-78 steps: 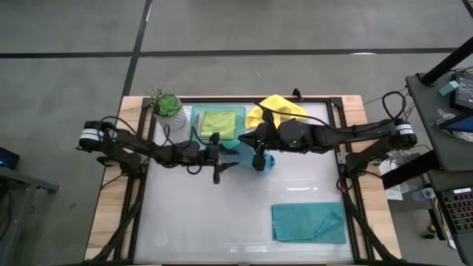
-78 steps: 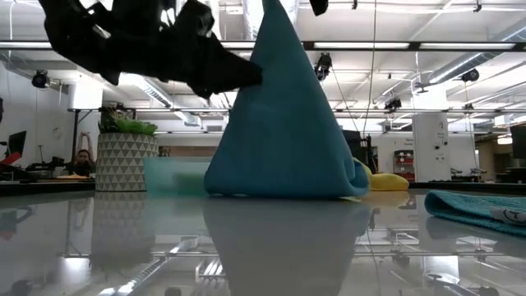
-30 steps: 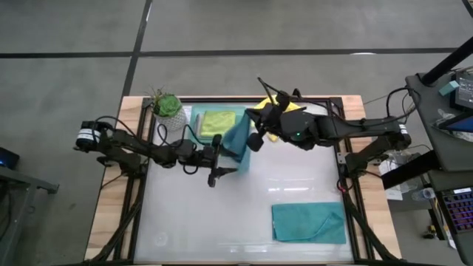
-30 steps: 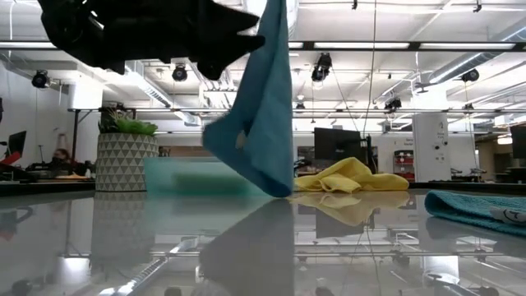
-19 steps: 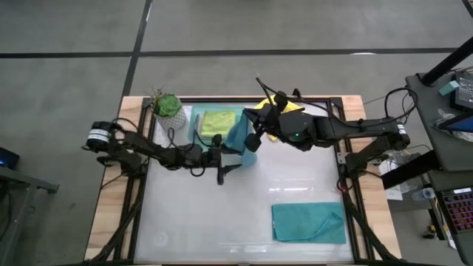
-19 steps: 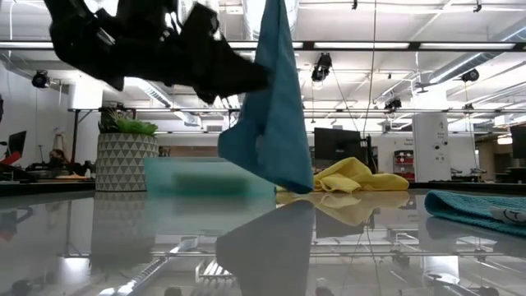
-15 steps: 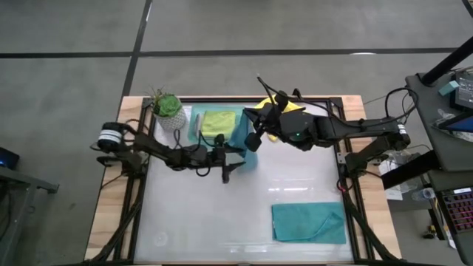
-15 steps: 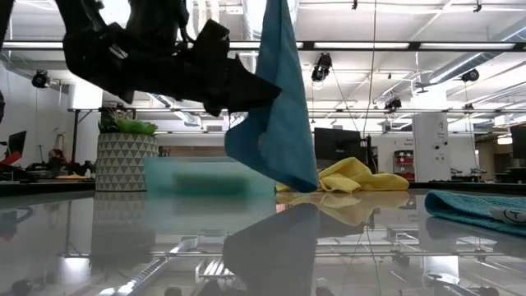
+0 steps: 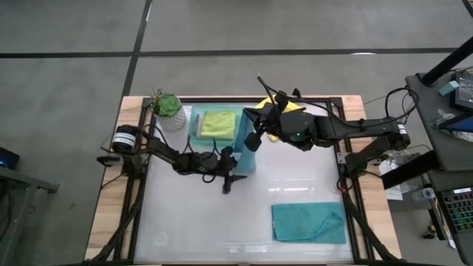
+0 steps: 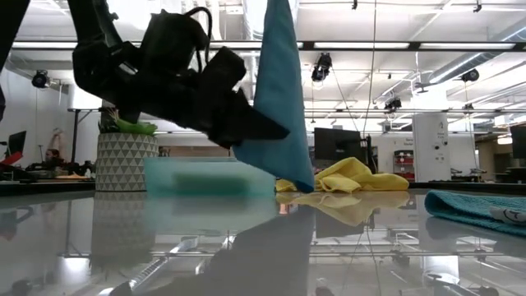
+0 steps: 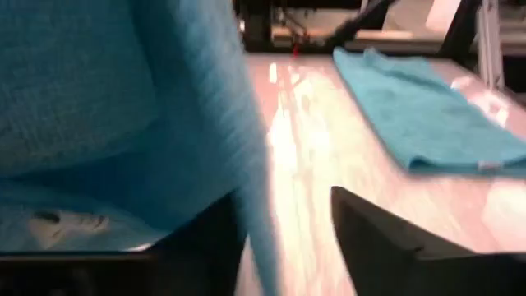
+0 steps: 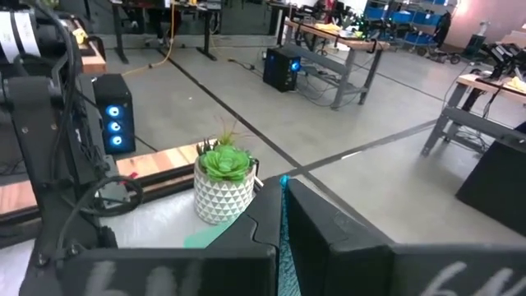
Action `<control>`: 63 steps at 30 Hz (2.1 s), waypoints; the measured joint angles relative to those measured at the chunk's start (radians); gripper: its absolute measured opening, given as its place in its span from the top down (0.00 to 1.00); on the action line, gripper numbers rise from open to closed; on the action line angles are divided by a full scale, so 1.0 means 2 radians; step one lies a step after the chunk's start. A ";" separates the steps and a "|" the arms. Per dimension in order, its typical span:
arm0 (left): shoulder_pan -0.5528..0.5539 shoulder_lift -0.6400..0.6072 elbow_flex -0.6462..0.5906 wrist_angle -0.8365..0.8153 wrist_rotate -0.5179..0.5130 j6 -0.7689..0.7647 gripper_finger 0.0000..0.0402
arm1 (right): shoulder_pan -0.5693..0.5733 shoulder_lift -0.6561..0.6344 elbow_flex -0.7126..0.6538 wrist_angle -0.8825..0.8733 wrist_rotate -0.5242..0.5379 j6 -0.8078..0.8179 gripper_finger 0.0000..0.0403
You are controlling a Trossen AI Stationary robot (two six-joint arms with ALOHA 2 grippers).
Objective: Fold microfiber towels
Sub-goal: Fold the top blue microfiber towel
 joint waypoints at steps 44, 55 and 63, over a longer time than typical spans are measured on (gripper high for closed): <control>-0.001 -0.486 0.117 -0.710 0.161 0.003 1.00 | -0.001 -0.022 0.121 -0.365 -0.104 0.125 0.98; -0.001 -0.445 0.277 -0.859 -0.019 0.016 1.00 | -0.001 -0.023 0.166 -0.336 -0.125 0.062 0.98; 0.003 -0.409 0.366 -0.937 -0.086 0.027 1.00 | -0.007 -0.023 0.183 -0.383 -0.146 0.081 0.98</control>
